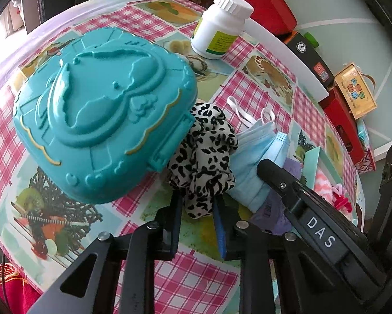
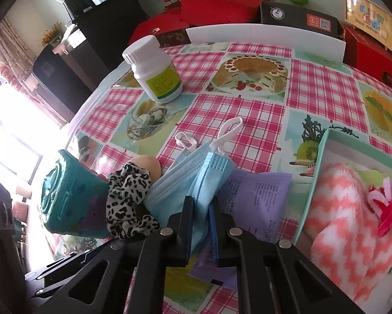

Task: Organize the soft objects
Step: 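Grasp the leopard scrunchie with the left tool while the right tool grasps the blue masks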

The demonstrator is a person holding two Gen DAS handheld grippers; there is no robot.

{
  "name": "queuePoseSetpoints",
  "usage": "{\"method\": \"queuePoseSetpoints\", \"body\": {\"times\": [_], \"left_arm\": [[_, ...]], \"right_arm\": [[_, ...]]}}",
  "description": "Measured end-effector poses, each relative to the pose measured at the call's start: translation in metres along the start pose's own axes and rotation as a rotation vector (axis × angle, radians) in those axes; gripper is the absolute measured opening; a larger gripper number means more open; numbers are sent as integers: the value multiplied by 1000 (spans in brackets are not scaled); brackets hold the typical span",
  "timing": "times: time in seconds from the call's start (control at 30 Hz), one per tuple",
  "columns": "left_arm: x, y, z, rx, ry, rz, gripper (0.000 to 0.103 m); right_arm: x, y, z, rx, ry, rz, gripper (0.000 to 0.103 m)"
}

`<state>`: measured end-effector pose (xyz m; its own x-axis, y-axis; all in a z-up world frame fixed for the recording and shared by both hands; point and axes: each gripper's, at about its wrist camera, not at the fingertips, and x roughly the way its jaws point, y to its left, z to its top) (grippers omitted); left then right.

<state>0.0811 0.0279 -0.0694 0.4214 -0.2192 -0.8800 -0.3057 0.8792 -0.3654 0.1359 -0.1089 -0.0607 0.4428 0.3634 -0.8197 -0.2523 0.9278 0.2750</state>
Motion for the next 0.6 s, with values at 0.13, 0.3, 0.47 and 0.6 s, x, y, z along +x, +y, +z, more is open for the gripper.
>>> {"method": "queuePoseSetpoints", "body": {"times": [0.13,0.3,0.47,0.6], "left_arm": [[-2,-1,0,6,-12,-2,18],[-5,-3,1,19,-26,-8,17],[-9,-5,3,34,-43,-19,16],[-13,-8,4,47,-61,-24,16]], "right_arm": [[-2,-3,1,11,-4,-2,12],[-8,-7,3,23,-17,-1,12],[-15,-9,3,33,-34,6,9],[-21,-10,5,41,-51,19,9]]}}
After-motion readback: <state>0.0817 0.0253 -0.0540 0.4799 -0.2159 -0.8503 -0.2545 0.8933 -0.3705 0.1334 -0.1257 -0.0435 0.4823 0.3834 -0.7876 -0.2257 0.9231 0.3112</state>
